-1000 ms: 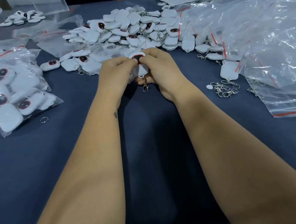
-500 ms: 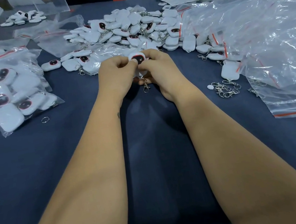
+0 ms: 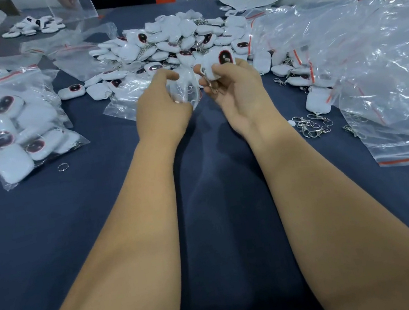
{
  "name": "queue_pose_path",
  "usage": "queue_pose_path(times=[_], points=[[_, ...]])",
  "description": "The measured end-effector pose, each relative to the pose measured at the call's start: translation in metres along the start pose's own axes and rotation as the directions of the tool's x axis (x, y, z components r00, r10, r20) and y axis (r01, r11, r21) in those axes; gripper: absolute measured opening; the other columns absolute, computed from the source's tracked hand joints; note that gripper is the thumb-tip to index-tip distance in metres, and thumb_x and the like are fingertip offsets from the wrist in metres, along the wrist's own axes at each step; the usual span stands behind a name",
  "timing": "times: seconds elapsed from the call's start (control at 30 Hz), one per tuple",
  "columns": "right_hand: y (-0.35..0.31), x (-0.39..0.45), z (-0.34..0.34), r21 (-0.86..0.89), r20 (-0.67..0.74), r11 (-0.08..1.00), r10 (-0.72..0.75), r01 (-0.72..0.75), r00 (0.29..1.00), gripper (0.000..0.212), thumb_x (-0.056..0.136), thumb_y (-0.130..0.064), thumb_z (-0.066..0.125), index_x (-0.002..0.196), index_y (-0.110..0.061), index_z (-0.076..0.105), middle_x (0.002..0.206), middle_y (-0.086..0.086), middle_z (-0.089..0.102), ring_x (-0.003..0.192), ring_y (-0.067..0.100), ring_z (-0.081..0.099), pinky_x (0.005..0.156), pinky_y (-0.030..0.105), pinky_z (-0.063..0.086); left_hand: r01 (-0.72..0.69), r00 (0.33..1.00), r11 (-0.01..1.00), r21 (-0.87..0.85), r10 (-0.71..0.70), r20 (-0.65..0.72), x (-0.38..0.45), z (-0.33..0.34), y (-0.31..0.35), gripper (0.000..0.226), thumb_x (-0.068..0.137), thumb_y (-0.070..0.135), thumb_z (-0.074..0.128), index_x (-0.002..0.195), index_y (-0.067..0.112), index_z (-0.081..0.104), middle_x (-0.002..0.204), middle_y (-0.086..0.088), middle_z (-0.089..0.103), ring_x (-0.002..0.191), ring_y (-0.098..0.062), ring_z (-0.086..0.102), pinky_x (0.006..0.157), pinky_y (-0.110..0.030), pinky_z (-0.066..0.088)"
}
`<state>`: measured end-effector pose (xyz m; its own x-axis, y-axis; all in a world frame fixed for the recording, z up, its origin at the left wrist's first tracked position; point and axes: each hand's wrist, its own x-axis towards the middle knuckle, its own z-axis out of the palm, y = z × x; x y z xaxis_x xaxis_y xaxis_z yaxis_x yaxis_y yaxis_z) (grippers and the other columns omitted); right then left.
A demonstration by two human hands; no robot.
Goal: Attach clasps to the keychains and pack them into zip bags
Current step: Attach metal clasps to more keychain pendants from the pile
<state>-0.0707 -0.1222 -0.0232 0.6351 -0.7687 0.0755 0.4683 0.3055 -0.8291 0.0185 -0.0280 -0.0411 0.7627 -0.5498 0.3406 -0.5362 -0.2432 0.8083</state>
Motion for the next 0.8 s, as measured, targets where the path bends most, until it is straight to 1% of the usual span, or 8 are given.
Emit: queue_pose_path(times=[0.1,0.17,0.27,0.4,0.53,0.6,0.67,0.8], points=[[0.004,-0.002,0.003,-0.034,0.036,0.998,-0.044,0.045,0.998,0.015,0.090,0.010,0.053,0.095,-0.003,0.049,0.091,0.023,0.062,0.075,0.029,0.070,0.073,0.038,0.060,0.037,0.999,0.999,-0.039,-0.038,-0.016,-0.001,0.002,0.004,0.042,0.083,0.012,0.057,0.122,0.019,0.046,0.081,-0.003,0.063,0.074,-0.022,0.062,0.063,-0.032,0.049],[0.008,-0.002,0.004,-0.276,0.000,0.955,-0.107,0.103,0.994,0.019,0.087,0.006,0.061,0.099,-0.004,0.052,0.087,0.017,0.065,0.079,0.027,0.067,0.084,0.048,0.056,0.101,0.995,0.991,-0.089,-0.102,-0.007,0.002,0.003,0.006,0.032,0.085,0.011,0.053,0.116,0.014,0.058,0.088,-0.007,0.069,0.083,-0.025,0.067,0.075,-0.037,0.055],[0.014,-0.005,0.004,-0.609,0.005,0.775,-0.209,0.169,0.978,0.021,0.082,-0.003,0.068,0.088,-0.018,0.055,0.078,0.007,0.067,0.072,0.017,0.060,0.079,0.042,0.055,0.139,0.988,0.971,-0.193,-0.148,-0.032,0.002,0.001,0.009,0.022,0.082,0.004,0.047,0.080,0.002,0.069,0.079,-0.020,0.070,0.081,-0.039,0.068,0.078,-0.050,0.057],[0.016,-0.007,0.006,-0.833,0.065,0.511,-0.293,0.214,0.954,0.026,0.081,-0.023,0.074,0.070,-0.029,0.051,0.066,-0.011,0.058,0.059,0.002,0.050,0.059,0.023,0.043,0.163,0.971,0.918,-0.361,-0.213,-0.105,0.000,0.000,0.010,0.017,0.085,0.008,0.053,0.076,0.017,0.065,0.068,0.002,0.063,0.057,-0.013,0.066,0.072,-0.045,0.060],[0.015,-0.009,0.010,-0.938,0.140,0.263,-0.305,0.224,0.942,0.046,0.089,-0.041,0.063,0.058,-0.022,0.035,0.054,-0.006,0.038,0.053,0.011,0.035,0.050,0.029,0.024,0.095,0.950,0.933,-0.348,-0.189,-0.247,0.000,0.002,0.014,0.011,0.086,0.013,0.056,0.081,0.019,0.065,0.090,-0.003,0.066,0.082,-0.019,0.064,0.075,-0.033,0.056],[0.014,-0.010,0.013,-0.964,0.175,0.143,-0.299,0.226,0.938,0.050,0.093,-0.045,0.057,0.056,-0.020,0.034,0.056,-0.003,0.038,0.054,0.012,0.035,0.049,0.030,0.020,0.073,0.940,0.951,-0.299,-0.166,-0.298,0.000,0.002,0.015,0.010,0.086,0.015,0.055,0.086,0.019,0.064,0.089,0.003,0.065,0.079,-0.012,0.060,0.068,-0.024,0.048],[0.015,-0.009,0.013,-0.970,0.201,0.071,-0.304,0.233,0.931,0.054,0.095,-0.046,0.054,0.053,-0.020,0.034,0.065,-0.005,0.039,0.059,0.012,0.037,0.050,0.030,0.020,0.058,0.946,0.958,-0.280,-0.142,-0.291,-0.001,0.001,0.015,0.009,0.086,0.014,0.055,0.086,0.019,0.062,0.084,0.005,0.063,0.078,-0.016,0.061,0.069,-0.029,0.050],[0.016,-0.007,0.010,-0.961,0.246,0.024,-0.388,0.276,0.888,0.049,0.097,-0.043,0.053,0.066,-0.006,0.064,0.098,-0.001,0.041,0.094,0.014,0.042,0.074,0.026,0.031,0.023,0.956,0.969,-0.246,-0.094,-0.279,-0.002,0.000,0.015,0.009,0.086,0.015,0.057,0.084,0.017,0.065,0.080,0.007,0.064,0.077,-0.018,0.063,0.070,-0.034,0.053]])
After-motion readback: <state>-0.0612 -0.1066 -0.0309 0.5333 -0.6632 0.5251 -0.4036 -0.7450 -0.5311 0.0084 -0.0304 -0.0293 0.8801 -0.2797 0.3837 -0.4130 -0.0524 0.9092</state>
